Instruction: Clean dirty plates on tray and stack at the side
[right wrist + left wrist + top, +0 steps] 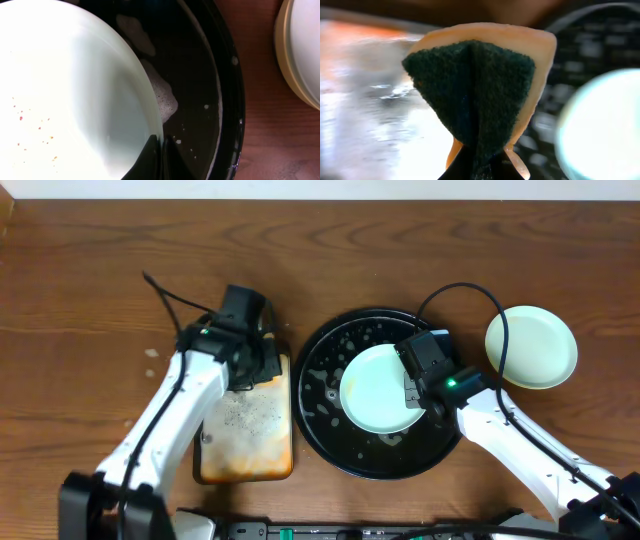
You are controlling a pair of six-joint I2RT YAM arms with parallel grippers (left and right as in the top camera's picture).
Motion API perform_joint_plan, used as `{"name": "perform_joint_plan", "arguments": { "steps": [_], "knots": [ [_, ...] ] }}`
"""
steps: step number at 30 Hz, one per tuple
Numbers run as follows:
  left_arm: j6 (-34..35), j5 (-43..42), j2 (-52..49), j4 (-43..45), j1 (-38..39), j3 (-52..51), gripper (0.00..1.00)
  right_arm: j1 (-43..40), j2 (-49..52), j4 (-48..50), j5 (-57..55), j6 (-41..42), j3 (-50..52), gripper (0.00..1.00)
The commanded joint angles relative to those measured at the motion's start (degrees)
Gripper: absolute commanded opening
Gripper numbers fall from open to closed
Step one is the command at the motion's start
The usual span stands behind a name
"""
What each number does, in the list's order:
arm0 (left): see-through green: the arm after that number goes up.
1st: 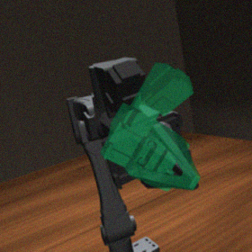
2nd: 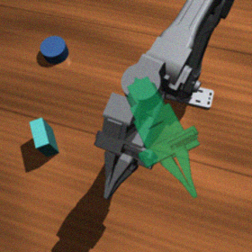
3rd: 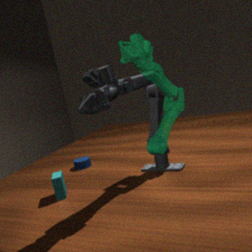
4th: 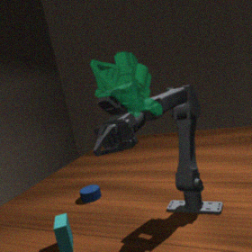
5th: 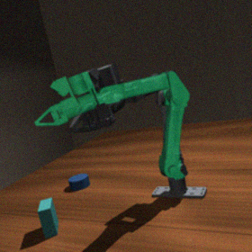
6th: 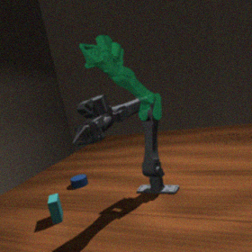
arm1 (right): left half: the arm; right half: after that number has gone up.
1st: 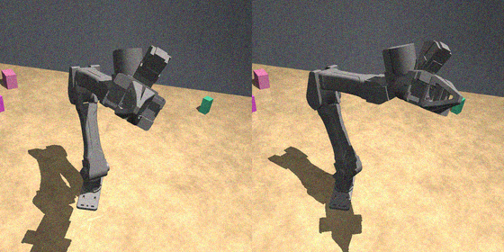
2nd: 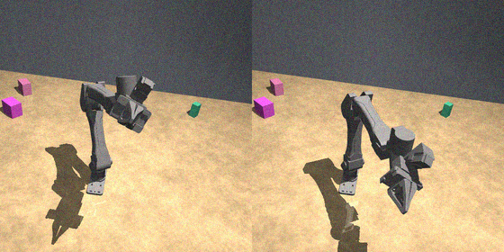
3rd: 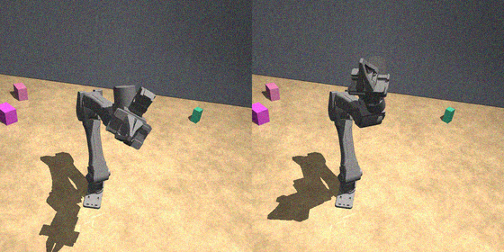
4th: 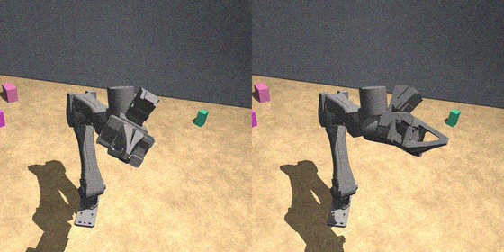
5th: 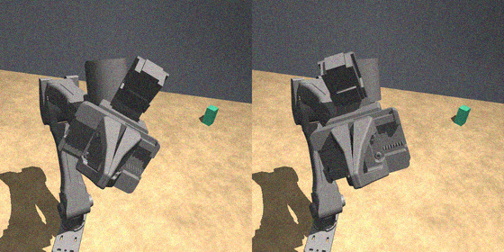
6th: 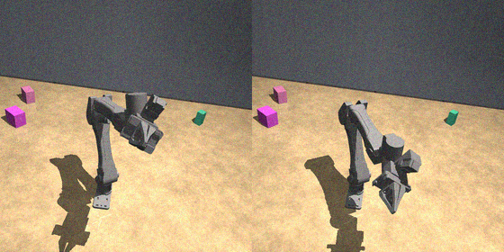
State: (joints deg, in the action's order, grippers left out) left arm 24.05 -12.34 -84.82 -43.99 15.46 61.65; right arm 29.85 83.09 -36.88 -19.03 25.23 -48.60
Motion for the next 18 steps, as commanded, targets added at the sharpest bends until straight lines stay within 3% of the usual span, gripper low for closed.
{"name": "perform_joint_plan", "arguments": {
  "steps": [1,11,18],
  "knots": [
    [1.73,-12.26,-0.83,1.60,2.27,0.50,0.08,-0.52,0.17,-0.13,-0.37,0.85,-0.42,0.01],
    [12.74,-15.52,-7.48,15.74,18.29,0.50,0.08,-0.52,0.17,-0.24,-0.37,0.87,-0.42,0.01],
    [18.21,-19.63,-16.33,27.56,23.63,0.50,0.08,-0.52,0.17,-0.22,-0.37,0.85,-0.42,0.01]
  ]
}}
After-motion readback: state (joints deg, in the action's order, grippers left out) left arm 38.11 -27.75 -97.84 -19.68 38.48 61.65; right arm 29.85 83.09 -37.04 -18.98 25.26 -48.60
